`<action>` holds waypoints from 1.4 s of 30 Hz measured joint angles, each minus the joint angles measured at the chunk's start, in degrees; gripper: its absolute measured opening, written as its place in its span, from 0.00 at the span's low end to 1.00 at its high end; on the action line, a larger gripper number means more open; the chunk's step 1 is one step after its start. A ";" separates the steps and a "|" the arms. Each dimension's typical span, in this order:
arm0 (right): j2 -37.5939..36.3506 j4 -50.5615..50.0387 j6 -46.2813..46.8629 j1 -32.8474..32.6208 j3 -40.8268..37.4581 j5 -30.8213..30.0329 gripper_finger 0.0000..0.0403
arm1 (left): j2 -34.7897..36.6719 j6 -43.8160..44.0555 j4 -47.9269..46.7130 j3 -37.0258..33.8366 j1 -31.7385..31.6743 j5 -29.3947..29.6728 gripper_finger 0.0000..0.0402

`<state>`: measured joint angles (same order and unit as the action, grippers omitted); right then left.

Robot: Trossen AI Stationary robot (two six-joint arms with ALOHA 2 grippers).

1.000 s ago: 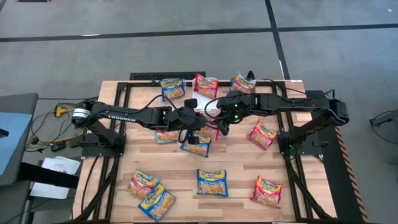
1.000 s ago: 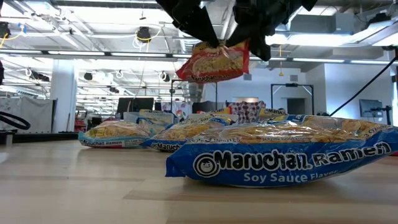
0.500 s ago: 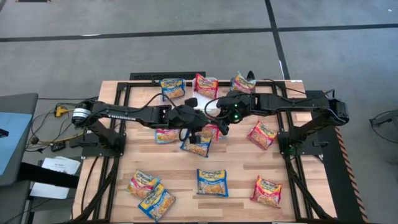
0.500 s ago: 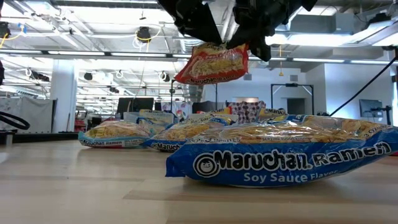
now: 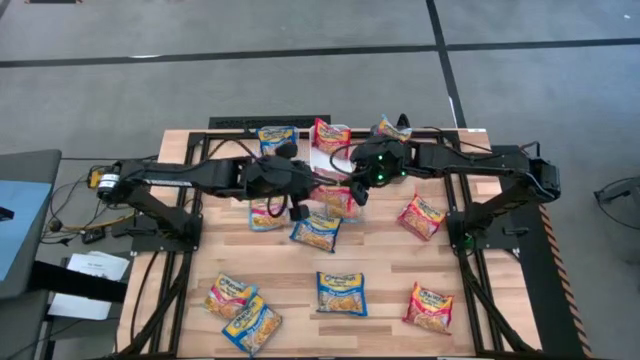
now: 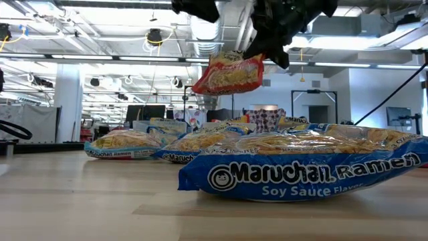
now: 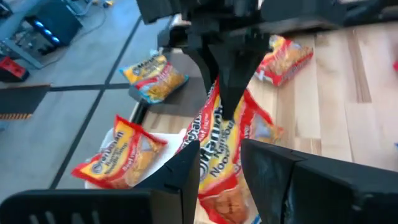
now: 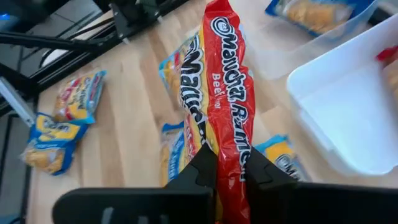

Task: Sort Maruchan noodles
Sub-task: Put the red noodle pack into the white bin

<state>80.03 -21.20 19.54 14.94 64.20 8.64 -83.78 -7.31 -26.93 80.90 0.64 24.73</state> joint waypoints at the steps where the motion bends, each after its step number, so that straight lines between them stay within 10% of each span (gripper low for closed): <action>1: 0.00 0.43 -0.98 0.66 0.00 0.00 0.09 | 0.91 0.57 -1.34 0.01 0.00 0.02 0.27; 23: 8.56 20.75 -30.86 13.24 0.00 -9.12 0.09 | 20.06 12.55 -11.64 0.01 1.43 -0.03 0.27; 42: 13.84 17.16 -28.15 13.01 0.02 -19.43 0.09 | 22.75 17.51 -19.26 -0.58 2.02 3.04 0.27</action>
<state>93.87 -4.04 -8.61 27.95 64.23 -10.79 -61.04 10.20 -46.19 80.31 2.67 27.77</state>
